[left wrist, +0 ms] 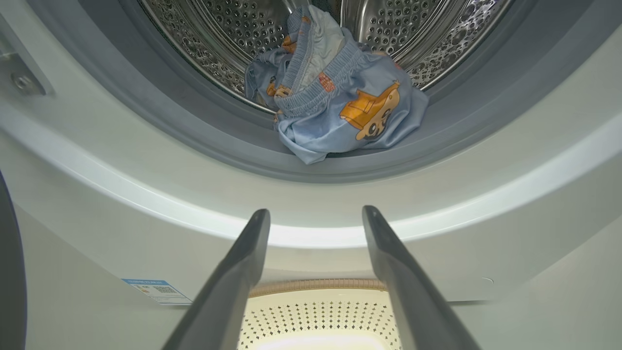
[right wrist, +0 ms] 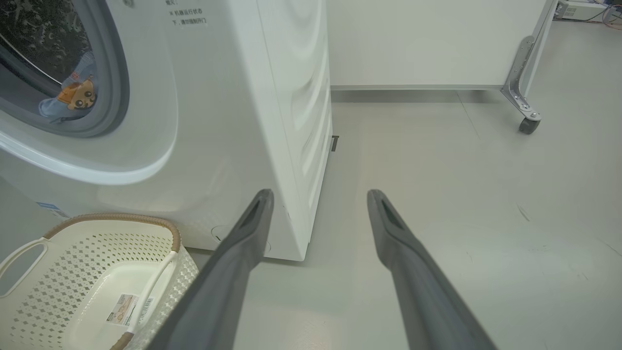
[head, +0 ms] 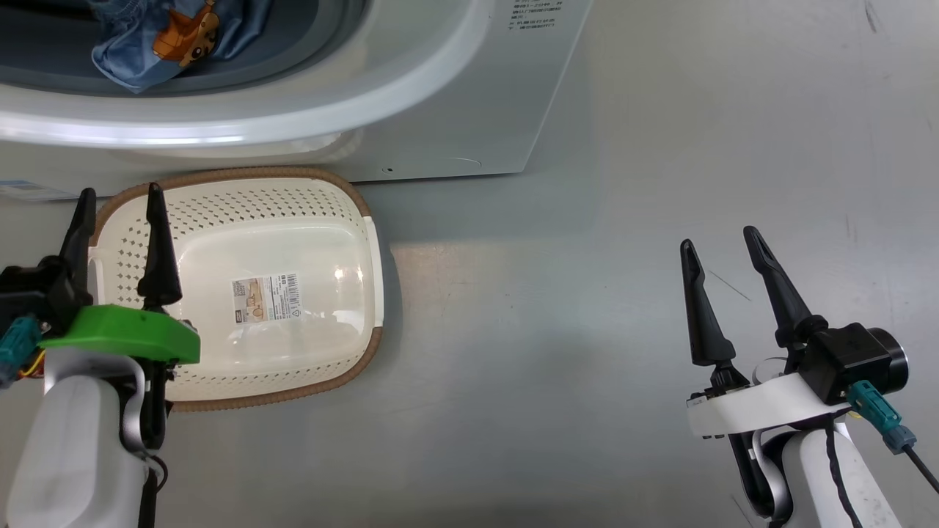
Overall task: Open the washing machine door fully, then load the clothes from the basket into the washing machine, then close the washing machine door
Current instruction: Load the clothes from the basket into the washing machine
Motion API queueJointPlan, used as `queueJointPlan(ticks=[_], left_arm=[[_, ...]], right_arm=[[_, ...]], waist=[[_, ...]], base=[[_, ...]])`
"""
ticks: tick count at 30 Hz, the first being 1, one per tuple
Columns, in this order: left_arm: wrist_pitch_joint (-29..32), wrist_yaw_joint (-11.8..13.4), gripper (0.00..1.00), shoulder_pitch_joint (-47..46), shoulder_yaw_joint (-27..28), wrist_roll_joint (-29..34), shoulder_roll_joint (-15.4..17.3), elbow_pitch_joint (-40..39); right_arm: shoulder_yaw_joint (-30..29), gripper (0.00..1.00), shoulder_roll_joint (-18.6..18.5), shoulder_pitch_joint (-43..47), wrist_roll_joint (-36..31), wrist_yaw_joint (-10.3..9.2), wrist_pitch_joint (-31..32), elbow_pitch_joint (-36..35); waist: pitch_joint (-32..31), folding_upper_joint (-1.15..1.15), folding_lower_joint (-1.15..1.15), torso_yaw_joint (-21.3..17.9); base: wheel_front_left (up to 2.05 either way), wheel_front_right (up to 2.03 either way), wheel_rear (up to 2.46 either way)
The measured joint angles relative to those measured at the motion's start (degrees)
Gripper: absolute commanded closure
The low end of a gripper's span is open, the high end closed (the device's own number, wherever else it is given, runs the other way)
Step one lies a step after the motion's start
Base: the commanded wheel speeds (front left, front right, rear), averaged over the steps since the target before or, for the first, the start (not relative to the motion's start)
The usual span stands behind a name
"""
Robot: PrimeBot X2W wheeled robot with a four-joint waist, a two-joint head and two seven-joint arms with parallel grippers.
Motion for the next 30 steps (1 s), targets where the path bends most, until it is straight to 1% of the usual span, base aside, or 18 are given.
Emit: queueJointPlan(ticks=[8,15,20,24,30], left_arm=[[0.0,0.0,0.0,6.9,2.2,-0.8,-0.2,-6.8],[0.0,0.0,0.0,11.6,2.4,-1.7,-1.6,-13.3],[0.0,-0.1,0.0,14.8,2.3,-2.1,-1.6,-15.8],[0.0,-0.2,0.0,15.7,2.4,-3.0,-1.7,-17.5],[0.0,-0.3,0.0,15.5,2.6,-3.4,-1.3,-19.4]], right_arm=[[-0.8,0.0,0.0,0.1,-0.4,0.3,0.0,-0.2],[-2.0,0.0,-0.2,0.4,-0.8,0.52,0.0,-0.5],[-1.9,0.0,-0.2,0.5,-1.4,0.55,0.0,-0.9],[-1.7,0.0,-0.2,0.4,-1.4,0.99,0.0,-1.1],[-0.4,0.0,-0.2,0.2,-1.9,1.07,0.0,-0.8]], waist=[[-0.3,0.0,0.0,0.2],[-0.1,0.0,0.0,0.3],[0.2,0.0,0.0,0.3],[0.3,0.0,0.0,0.1],[-0.1,0.0,0.0,-0.7]], base=[[0.0,0.0,0.0],[0.0,0.0,0.0],[0.0,0.0,0.0],[0.0,0.0,0.0],[0.0,0.0,0.0]])
